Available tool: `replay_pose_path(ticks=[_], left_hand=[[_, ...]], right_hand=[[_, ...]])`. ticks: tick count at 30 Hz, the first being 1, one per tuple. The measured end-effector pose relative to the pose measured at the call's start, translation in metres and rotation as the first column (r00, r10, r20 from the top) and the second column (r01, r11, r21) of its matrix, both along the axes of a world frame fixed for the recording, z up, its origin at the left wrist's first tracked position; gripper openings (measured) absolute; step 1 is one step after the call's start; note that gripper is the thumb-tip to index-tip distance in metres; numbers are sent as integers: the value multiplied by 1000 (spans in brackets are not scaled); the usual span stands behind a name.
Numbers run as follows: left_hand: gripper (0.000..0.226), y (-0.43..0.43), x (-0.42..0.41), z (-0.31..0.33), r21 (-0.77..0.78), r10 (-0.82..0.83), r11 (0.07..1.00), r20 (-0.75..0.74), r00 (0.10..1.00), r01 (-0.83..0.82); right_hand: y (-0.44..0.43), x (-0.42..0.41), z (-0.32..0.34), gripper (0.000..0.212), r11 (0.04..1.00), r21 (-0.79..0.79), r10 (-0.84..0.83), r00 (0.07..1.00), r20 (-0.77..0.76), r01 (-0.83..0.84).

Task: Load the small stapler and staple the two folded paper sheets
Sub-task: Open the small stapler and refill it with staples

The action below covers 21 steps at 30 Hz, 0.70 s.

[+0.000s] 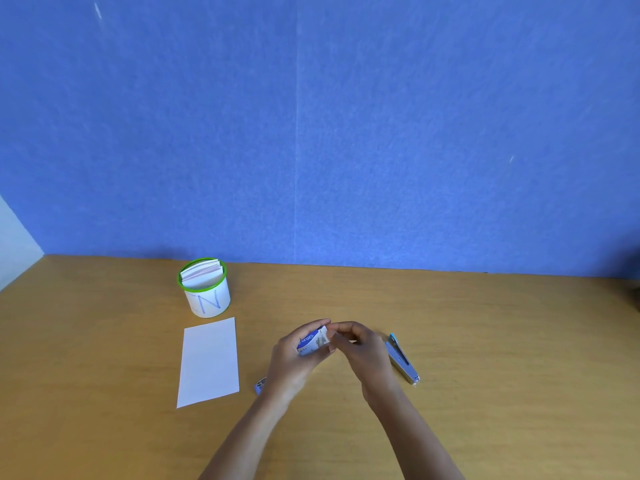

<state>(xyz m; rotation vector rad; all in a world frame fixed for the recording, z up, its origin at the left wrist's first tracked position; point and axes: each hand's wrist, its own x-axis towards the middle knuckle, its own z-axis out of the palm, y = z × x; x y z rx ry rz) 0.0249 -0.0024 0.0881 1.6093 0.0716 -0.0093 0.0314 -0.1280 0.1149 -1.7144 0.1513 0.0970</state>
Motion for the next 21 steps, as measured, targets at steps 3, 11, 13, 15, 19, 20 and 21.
replay_pose_path(ticks=[3,11,13,15,19,20,21], left_hand=[[36,1,1,-3,29,-13,1000,2,1000,13],[40,1,5,-5,38,-31,999,-2,1000,31],[38,0,4,-6,66,-27,997,12,1000,26],[34,-1,3,-7,67,-3,998,22,1000,2],[31,-3,0,-7,92,20,995,38,999,-24],[30,-3,0,-7,98,18,995,43,999,-22],[30,-4,0,-7,103,14,994,48,999,-19]], right_hand=[[1,1,-2,10,997,-70,-12,1000,22,13],[2,2,-4,9,984,-179,2,998,57,8],[2,3,-5,9,984,-175,-5,998,56,14],[1,6,-5,9,988,-155,-18,1000,20,21],[-3,9,-7,13,993,-114,-13,998,-54,7],[-3,9,-7,13,994,-106,-16,998,-58,10],[-3,9,-8,13,994,-108,-23,998,-54,17]])
